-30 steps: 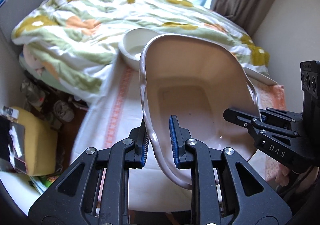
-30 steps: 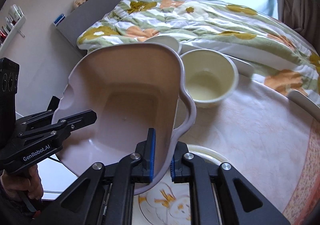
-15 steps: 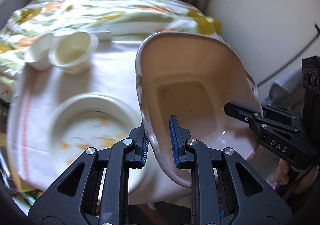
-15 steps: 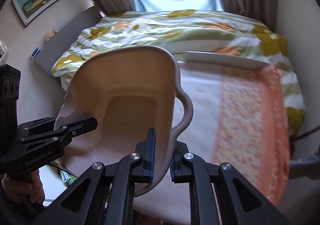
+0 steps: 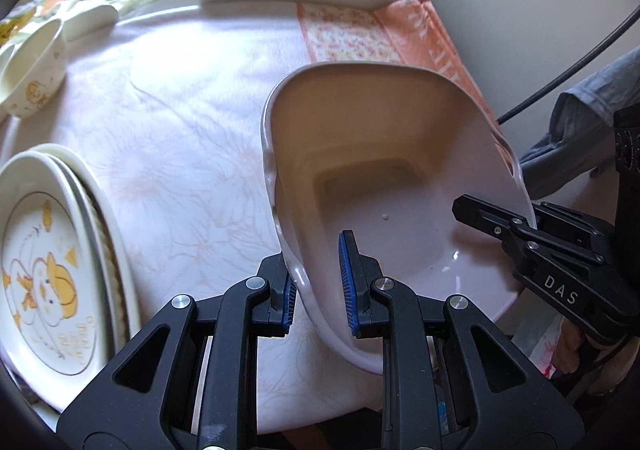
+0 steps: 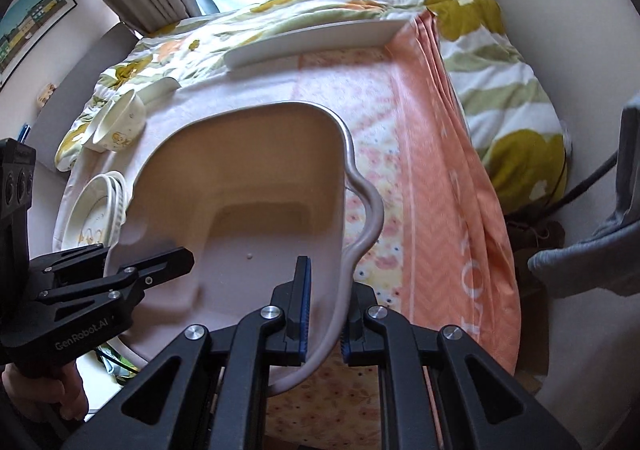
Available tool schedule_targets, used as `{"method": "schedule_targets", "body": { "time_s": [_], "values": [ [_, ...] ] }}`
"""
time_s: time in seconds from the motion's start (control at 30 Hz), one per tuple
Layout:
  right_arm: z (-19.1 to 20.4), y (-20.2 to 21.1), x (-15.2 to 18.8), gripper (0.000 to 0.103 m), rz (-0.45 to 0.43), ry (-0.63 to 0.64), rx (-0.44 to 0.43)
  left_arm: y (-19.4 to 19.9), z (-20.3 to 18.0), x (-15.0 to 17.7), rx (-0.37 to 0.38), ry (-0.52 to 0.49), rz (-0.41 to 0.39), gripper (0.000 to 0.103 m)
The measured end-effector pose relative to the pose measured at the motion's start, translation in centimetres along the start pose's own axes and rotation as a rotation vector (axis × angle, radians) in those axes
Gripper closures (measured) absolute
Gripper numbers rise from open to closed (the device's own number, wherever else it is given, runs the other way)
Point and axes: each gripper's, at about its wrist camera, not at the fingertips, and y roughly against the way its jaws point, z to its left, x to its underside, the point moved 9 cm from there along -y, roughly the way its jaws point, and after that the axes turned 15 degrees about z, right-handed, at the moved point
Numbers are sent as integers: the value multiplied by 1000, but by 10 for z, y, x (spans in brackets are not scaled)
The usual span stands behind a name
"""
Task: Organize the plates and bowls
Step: 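Carry the pink square bowl onto the orange runner and lower it, then open both grippers and withdraw from the pink bowl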
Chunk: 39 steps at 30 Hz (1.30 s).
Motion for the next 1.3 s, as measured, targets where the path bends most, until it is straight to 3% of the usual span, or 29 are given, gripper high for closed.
{"method": "schedule_targets", "body": {
  "time_s": [0.47, 0.7, 0.8, 0.83, 0.87, 0.97, 1.0, 1.07, 1.2, 1.3],
  "values": [
    [-4, -12, 12, 92, 17, 15, -20, -12, 2, -5, -73, 19, 11, 86],
    [-2, -11, 14, 92, 26, 42, 2, -14, 3, -7, -54, 42, 47, 86],
    [-2, -10, 14, 89, 29, 46, -4, -14, 3, -7, -64, 45, 56, 80],
    [-1, -10, 15, 84, 29, 52, -6, -14, 2, -7, -63, 44, 55, 62],
    [1, -9, 15, 72, 26, 60, -6, -13, 1, -7, -57, 42, 47, 28],
    [2, -4, 16, 36, 5, 76, 10, -4, 5, -9, -63, 54, 4, 13],
    [2, -2, 17, 30, -1, 83, 5, -4, 7, -10, -45, 65, 5, 12],
    [4, 2, 19, 9, -11, 97, 8, -1, 9, -10, -38, 76, 3, 12],
    [11, 12, 23, 1, -35, 139, 29, 9, 7, -8, -49, 58, -6, 12],
    [17, 22, 25, 1, -51, 153, 43, 29, 4, -5, -51, 49, -37, 12]
  ]
}}
